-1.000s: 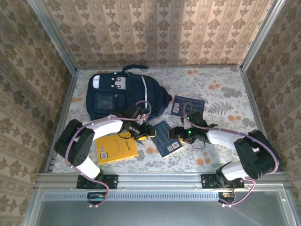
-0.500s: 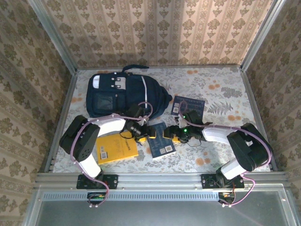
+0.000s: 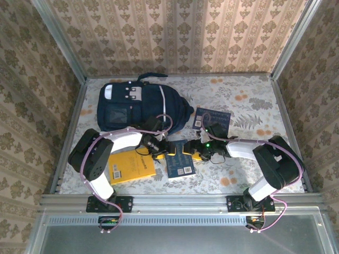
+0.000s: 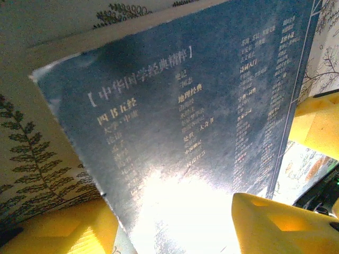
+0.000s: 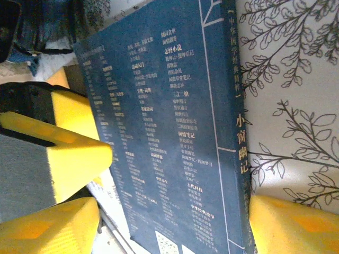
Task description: Pack the student bag
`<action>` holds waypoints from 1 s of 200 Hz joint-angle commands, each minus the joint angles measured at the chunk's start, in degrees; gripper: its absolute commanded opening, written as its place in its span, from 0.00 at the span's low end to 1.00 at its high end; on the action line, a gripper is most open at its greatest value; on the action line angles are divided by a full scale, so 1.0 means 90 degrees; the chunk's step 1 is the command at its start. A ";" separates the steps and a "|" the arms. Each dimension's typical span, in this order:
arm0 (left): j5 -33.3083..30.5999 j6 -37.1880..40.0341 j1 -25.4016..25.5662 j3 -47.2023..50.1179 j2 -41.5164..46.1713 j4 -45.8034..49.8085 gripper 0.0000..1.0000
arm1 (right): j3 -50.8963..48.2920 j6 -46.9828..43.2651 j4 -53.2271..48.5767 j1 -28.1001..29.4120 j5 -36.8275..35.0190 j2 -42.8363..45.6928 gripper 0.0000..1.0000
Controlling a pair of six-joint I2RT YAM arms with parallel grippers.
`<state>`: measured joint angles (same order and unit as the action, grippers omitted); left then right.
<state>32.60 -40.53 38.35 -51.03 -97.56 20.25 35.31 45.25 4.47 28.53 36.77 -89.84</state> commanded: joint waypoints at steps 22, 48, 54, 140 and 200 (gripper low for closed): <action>0.0691 0.0102 0.0260 -0.0112 -0.0358 -0.0825 0.59 | 0.0605 -0.1016 -0.1653 0.0687 -0.0821 -0.0428 0.75; 0.0804 0.0074 0.0256 -0.0121 -0.0444 -0.0936 0.59 | 0.0559 -0.0714 -0.1212 0.0707 -0.0358 -0.0580 0.74; 0.0816 0.0070 0.0253 -0.0113 -0.0449 -0.0940 0.58 | 0.0482 -0.0504 -0.0914 0.0690 -0.0135 -0.0574 0.74; 0.0858 0.0129 0.0255 -0.0063 -0.0400 -0.0945 0.55 | -0.0518 0.1928 0.2746 0.0081 0.1397 -0.0359 0.65; 0.1179 0.0026 0.0222 -0.0006 -0.0170 -0.1245 0.51 | -0.0803 0.1742 0.2599 -0.0014 0.1330 -0.0029 0.63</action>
<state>39.68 -40.27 39.53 -51.16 -99.66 12.78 29.02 60.29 23.59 28.40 45.45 -92.25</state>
